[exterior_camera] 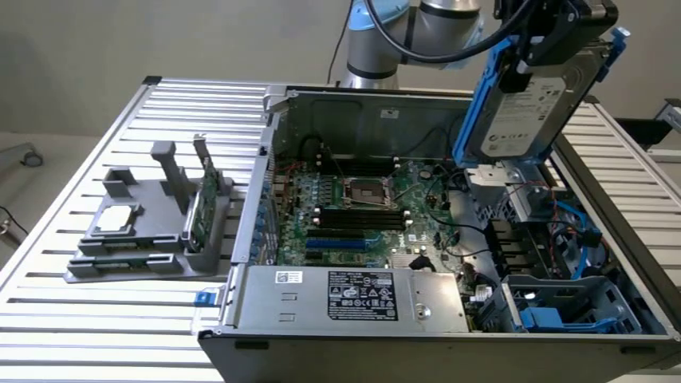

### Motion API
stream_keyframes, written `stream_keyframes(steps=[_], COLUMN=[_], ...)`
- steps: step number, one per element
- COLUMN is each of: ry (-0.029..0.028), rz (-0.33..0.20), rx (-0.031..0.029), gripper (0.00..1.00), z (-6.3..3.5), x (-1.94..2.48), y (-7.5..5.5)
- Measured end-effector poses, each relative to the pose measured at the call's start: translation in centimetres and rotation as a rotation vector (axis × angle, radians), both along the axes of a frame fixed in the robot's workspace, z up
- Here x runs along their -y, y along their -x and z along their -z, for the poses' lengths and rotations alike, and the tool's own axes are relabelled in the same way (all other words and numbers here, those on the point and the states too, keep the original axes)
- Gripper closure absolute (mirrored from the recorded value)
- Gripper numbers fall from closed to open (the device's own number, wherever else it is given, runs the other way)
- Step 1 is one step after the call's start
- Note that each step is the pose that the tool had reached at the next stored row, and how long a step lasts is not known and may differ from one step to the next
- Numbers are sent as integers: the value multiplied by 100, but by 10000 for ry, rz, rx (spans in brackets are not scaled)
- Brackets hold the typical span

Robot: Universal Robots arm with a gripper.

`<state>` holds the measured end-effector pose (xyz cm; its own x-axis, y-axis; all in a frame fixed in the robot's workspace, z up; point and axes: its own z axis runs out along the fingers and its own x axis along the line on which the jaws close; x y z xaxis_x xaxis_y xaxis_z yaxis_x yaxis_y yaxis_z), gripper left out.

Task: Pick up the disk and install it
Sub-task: 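Pick up the disk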

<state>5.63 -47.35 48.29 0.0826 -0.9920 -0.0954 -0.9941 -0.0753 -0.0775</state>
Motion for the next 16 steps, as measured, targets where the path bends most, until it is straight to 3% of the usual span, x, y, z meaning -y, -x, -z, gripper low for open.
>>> stream_keyframes(steps=[12, 16], ry=[1, 2], rz=[0, 0], rx=[1, 1], gripper=[67, 67], z=[-2, -3], x=[245, 364], y=[-33, -41])
